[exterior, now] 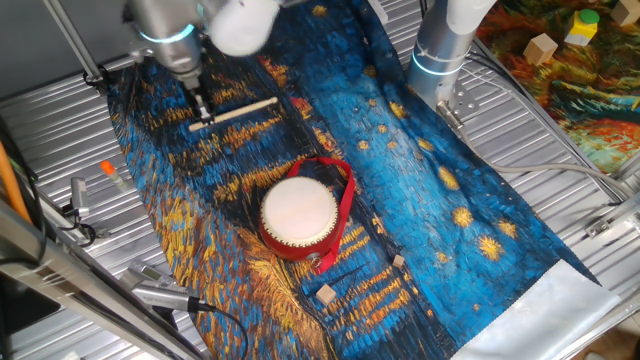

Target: Play the drum

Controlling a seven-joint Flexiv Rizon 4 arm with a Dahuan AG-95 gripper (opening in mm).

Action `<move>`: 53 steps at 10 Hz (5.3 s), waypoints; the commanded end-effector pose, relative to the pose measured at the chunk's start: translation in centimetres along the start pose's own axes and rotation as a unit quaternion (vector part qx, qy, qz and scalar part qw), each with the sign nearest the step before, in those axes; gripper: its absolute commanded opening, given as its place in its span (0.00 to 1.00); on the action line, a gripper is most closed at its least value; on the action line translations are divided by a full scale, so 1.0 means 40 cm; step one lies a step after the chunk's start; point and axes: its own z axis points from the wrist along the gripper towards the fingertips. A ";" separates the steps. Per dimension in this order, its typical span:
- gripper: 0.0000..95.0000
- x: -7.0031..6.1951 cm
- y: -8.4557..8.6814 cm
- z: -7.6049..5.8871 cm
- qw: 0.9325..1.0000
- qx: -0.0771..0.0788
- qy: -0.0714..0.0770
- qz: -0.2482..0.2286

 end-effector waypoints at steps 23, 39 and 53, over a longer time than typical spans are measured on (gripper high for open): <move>0.00 -0.002 0.614 -0.048 0.998 0.014 0.012 0.058; 0.00 -0.009 0.512 -0.133 0.997 0.004 0.022 0.067; 0.00 0.004 0.450 -0.138 0.998 0.008 0.039 0.042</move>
